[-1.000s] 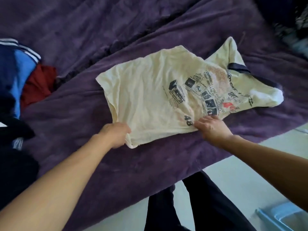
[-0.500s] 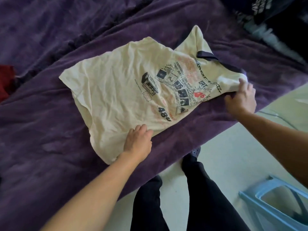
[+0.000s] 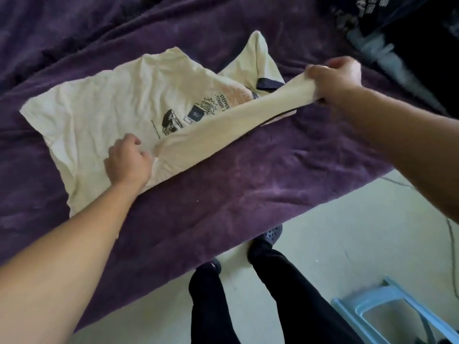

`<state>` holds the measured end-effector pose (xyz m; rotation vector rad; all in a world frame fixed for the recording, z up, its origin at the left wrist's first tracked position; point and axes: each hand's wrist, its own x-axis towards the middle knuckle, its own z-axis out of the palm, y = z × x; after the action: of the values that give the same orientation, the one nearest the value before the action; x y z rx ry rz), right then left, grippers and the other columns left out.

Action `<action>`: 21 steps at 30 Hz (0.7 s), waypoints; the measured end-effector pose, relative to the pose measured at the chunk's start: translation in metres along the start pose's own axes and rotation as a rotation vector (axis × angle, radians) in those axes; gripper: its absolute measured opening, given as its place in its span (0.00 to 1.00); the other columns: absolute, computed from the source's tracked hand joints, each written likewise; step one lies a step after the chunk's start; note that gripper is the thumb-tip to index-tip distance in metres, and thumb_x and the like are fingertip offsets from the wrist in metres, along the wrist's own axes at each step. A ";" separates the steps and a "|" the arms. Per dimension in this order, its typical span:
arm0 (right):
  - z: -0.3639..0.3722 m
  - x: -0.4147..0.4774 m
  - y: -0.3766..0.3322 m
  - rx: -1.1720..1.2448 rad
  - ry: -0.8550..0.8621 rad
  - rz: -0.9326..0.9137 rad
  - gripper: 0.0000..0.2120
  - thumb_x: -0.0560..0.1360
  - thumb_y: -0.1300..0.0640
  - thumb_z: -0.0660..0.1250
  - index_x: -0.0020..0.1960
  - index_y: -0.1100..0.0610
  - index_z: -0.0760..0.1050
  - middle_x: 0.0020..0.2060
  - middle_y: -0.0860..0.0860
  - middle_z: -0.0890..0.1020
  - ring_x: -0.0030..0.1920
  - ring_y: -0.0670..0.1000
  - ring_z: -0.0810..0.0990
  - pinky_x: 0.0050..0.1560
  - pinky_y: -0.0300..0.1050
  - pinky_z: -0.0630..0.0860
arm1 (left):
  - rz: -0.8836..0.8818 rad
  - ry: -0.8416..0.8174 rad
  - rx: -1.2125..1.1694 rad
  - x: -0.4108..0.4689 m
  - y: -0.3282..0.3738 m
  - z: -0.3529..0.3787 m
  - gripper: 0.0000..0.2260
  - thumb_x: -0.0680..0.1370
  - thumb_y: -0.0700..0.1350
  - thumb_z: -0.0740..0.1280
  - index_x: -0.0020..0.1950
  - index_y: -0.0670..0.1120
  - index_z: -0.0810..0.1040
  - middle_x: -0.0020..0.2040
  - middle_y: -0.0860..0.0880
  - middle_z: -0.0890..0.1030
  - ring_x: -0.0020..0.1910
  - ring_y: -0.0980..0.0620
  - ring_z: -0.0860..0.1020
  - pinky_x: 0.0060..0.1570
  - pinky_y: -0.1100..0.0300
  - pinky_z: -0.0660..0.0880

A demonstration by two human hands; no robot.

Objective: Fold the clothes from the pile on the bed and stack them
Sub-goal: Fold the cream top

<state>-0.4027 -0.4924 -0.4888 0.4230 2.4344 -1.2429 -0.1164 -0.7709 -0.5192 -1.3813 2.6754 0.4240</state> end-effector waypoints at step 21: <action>-0.023 -0.068 0.061 -0.687 -0.247 -0.948 0.15 0.71 0.51 0.55 0.40 0.60 0.75 0.37 0.57 0.80 0.38 0.62 0.77 0.41 0.50 0.70 | 0.498 -0.155 0.234 -0.102 0.000 0.014 0.12 0.72 0.48 0.70 0.52 0.45 0.77 0.50 0.46 0.78 0.50 0.43 0.76 0.49 0.49 0.70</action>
<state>-0.3202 -0.4457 -0.4888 -1.0993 2.6576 -0.5478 -0.0573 -0.6867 -0.5111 -0.5883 2.8032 0.2296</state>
